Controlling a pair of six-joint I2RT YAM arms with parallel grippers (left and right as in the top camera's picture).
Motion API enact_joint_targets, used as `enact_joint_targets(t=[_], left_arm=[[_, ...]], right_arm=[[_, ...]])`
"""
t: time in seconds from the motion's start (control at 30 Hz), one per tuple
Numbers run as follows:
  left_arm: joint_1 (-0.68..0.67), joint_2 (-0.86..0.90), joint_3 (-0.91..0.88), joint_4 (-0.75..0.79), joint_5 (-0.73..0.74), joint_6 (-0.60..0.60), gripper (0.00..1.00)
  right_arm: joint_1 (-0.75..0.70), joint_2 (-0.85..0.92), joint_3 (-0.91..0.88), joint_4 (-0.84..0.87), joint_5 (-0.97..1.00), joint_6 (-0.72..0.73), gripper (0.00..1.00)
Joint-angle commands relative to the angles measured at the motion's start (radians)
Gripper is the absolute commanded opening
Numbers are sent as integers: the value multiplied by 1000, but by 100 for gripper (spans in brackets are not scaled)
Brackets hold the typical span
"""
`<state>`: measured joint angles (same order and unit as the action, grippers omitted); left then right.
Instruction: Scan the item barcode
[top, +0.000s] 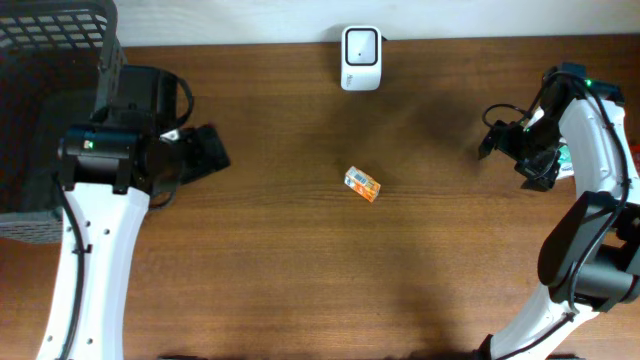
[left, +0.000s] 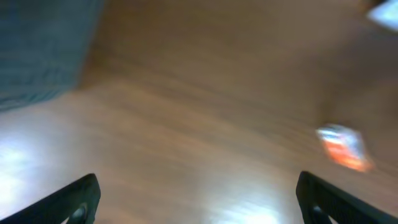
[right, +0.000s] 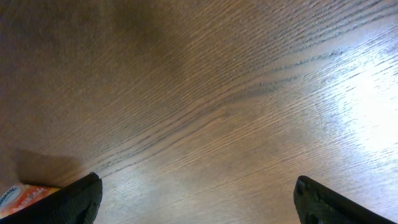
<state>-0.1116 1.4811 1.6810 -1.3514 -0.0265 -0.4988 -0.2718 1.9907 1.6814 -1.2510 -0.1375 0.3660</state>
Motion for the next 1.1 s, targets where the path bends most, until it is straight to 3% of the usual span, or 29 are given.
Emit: enact_joint_targets(t=[0.0,0.1,0.27,0.4,0.63,0.7,0.73,0.9,1.07], left_arm=[[-43,10,-55,100,281,57,99],[-108,63,-138,191,314,70,99],[-193,249,-236,379,516,69,100],[-242,404,-236,536,634,35,92],[-261,555,-236,851,636,-102,90],[-261,579,-236,914,623,-179,76],[-261,587,-236,930,606,-226,73],[-279,649,-236,978,577,-433,86],[-306,658,-236,1003,583,-437,85]], right_arm=[[-3,-2,2,2,-10,7,99],[-3,-2,2,3,-10,7,98],[-3,-2,2,3,-10,7,98],[-3,-2,2,-2,-10,7,98],[-3,-2,2,-6,-14,7,98],[-3,-2,2,-15,-19,8,98],[-3,-2,2,-20,-37,10,98],[-3,-2,2,-33,-125,10,98],[-3,-2,2,-41,-125,10,98]])
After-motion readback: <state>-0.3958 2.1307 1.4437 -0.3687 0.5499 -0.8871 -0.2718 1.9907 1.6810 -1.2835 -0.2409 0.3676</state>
